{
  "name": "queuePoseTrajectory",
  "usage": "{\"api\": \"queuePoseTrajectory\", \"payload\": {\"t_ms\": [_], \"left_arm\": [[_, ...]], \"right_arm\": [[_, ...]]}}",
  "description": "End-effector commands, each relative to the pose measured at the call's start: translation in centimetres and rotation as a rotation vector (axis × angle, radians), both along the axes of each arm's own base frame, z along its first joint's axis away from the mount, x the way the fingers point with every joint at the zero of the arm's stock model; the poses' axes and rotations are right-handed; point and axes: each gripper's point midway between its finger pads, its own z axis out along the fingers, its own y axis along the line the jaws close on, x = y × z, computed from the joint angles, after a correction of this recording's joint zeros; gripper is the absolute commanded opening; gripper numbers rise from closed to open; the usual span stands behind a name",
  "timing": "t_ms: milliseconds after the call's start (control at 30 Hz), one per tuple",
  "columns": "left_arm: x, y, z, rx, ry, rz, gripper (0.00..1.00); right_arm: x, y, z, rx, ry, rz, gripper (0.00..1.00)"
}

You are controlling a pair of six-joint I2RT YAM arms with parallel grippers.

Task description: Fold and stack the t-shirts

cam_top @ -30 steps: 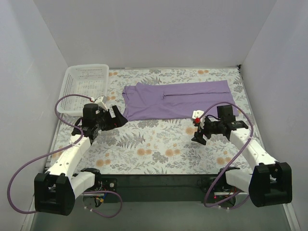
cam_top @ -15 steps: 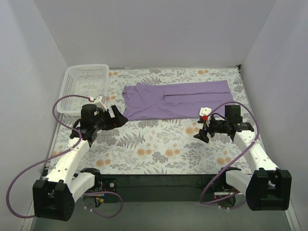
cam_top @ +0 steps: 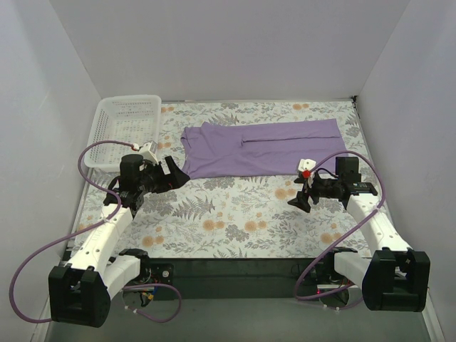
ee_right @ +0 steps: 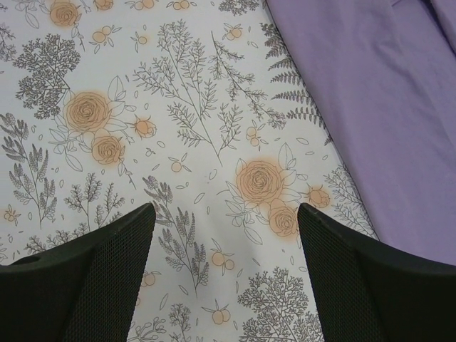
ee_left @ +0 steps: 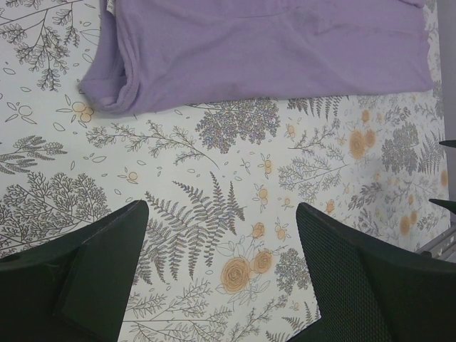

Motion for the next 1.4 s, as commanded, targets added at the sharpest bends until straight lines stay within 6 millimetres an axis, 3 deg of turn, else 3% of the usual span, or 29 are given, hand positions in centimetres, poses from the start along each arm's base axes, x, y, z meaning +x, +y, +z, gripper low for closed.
{"api": "queuePoseTrajectory", "payload": {"t_ms": [0, 100, 1367], "left_arm": [[-0.08, -0.16, 0.39, -0.008, -0.019, -0.015, 0.84], [-0.08, -0.21, 0.44, -0.01, -0.02, -0.018, 0.84], [-0.16, -0.41, 0.48, -0.02, -0.02, -0.026, 0.83]], "right_arm": [[-0.11, 0.4, 0.18, 0.032, 0.004, 0.014, 0.87], [0.22, -0.27, 0.15, 0.033, 0.007, -0.015, 0.87], [0.16, -0.47, -0.46, 0.03, 0.02, -0.017, 0.88]]}}
